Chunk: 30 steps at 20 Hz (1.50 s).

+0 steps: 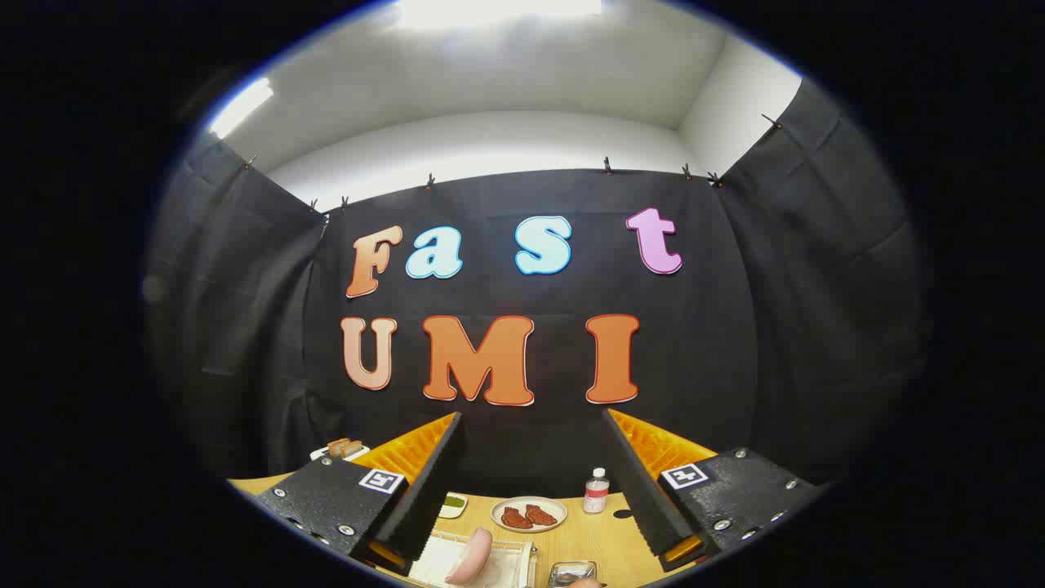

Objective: Take the plate from the dish rack, then take the spoon from the basket and place it into the plate.

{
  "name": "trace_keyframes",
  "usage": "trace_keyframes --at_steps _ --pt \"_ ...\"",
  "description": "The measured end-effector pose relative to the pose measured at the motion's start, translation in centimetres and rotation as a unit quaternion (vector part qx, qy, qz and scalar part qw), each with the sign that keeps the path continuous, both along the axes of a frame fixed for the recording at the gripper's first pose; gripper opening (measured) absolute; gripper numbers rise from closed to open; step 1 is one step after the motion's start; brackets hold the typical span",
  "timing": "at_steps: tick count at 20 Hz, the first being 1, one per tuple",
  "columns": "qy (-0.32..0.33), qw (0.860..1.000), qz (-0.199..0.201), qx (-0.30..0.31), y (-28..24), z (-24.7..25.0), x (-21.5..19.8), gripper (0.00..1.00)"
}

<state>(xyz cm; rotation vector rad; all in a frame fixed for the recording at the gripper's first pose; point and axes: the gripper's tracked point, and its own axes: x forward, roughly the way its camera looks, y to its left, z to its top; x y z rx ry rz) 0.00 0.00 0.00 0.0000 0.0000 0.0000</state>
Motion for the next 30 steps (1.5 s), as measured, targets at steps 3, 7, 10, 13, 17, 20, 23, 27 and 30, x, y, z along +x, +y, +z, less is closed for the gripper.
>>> trace_keyframes --at_steps 3,7,10,13,17,20,23,27,30 --pt "0.005 1.0 0.003 -0.01 0.4 -0.2 0.0 0.98" --pt "0.008 1.0 0.009 -0.015 1.0 -0.3 -0.1 0.99" --pt "0.008 1.0 0.012 -0.013 1.4 -0.3 0.1 0.99" --pt "0.01 1.0 0.014 -0.013 1.6 -0.3 0.1 0.99" --pt "0.015 1.0 0.017 -0.014 1.8 -0.6 0.2 0.99" --pt "0.022 0.999 0.021 -0.019 2.0 -1.0 0.2 0.99" --pt "0.025 0.999 0.022 -0.021 2.0 -1.3 0.4 0.99" --pt "0.032 0.999 0.028 -0.015 2.1 -1.6 0.6 0.99" --pt "0.037 0.999 0.032 -0.014 2.2 -2.0 1.1 0.99"
